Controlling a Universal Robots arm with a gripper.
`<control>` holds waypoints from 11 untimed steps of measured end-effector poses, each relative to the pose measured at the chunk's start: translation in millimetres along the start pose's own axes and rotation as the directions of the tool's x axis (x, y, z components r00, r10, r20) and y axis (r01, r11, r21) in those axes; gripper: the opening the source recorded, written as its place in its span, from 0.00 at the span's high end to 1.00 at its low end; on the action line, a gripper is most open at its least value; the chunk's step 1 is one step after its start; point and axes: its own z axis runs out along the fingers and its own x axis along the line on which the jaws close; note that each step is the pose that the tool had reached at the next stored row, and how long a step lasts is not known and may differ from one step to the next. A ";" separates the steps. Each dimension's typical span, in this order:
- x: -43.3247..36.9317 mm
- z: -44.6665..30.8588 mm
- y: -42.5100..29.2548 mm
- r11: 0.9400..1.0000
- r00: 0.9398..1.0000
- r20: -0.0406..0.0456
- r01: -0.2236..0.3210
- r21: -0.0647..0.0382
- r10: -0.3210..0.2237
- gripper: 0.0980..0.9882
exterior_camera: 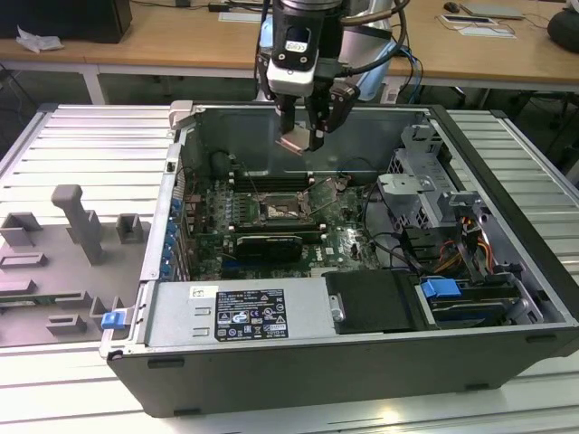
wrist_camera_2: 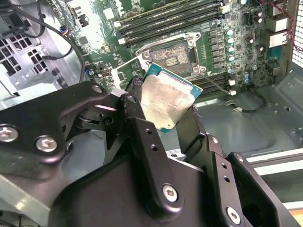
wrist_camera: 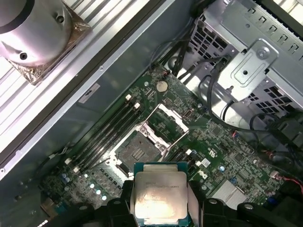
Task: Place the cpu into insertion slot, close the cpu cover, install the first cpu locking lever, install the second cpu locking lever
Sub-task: 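Place the cpu into insertion slot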
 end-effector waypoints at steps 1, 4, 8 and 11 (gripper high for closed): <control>0.0 0.6 -0.1 1.000 1.000 0.002 -0.008 0.001 0.008 0.51; 0.0 1.2 -0.2 0.999 0.999 0.005 -0.037 0.001 0.037 0.51; 0.0 1.8 -0.2 0.997 0.997 0.009 -0.073 0.000 0.073 0.51; -0.1 2.5 -0.2 0.994 0.994 0.012 -0.109 -0.001 0.109 0.51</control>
